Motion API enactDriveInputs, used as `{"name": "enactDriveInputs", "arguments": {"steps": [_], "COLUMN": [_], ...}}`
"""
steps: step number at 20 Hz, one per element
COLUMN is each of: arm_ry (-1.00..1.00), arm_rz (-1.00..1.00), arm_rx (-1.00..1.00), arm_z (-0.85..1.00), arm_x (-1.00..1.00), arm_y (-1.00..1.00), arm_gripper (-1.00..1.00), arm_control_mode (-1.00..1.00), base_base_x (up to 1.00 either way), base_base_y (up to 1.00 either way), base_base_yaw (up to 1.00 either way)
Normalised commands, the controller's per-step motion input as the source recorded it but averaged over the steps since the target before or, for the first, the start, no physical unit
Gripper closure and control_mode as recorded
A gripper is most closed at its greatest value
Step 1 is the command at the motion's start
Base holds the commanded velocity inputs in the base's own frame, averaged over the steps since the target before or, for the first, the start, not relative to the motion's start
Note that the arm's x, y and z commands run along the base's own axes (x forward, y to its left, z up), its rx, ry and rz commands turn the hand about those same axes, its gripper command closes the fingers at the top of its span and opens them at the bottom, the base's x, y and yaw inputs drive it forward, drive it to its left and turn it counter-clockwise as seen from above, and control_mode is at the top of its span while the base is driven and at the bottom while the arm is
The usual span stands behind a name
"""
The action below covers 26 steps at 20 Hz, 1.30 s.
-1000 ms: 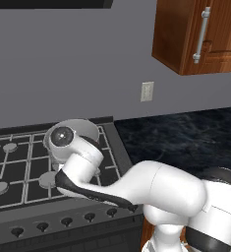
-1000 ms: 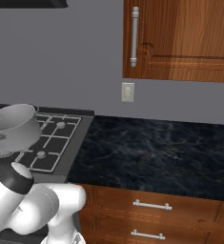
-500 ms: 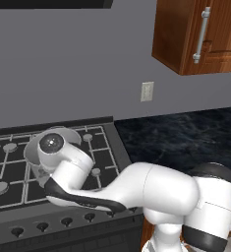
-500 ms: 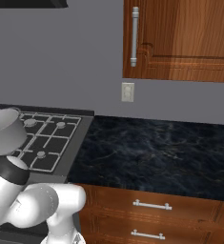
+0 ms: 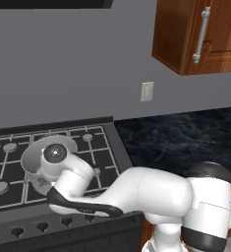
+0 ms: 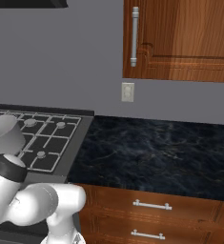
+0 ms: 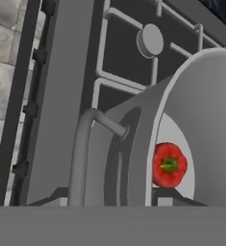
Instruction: Turn on the sink faucet. Then move the bell pepper from the counter to the sink. Turn off the sink. Move the vegetable from the sink to the pot next to the stove. Finally move the pot to the front center burner.
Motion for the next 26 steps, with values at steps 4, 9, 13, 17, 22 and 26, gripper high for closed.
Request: {"name": "enactDriveInputs", "arguments": {"steps": [4,9,13,17,22,26], "arm_ry": [0.00,0.00,0.01,0.03,0.04,0.03], "arm_rz": [0.06,0.04,0.01,0.00,0.00,0.00], "arm_rx": [0.02,0.02,0.00,0.00,0.00,0.00], "arm_z": [-0.21,-0.13,-0.06,-0.08,-0.14,-0.20], "arm_x": [0.00,0.04,0.12,0.08,0.10,0.17], "arm_y": [0.22,0.14,0.02,0.00,0.00,0.00], "arm_gripper": [1.00,1.00,1.00,1.00,1.00,1.00], "arm_control_mode": [-1.00,-1.00,-1.00,-1.00,-1.00,-1.00], "base_base_x": [0.00,0.00,0.00,0.00,0.00,0.00], "base_base_y": [0.00,0.00,0.00,0.00,0.00,0.00], "base_base_yaw": [0.00,0.00,0.00,0.00,0.00,0.00]}}
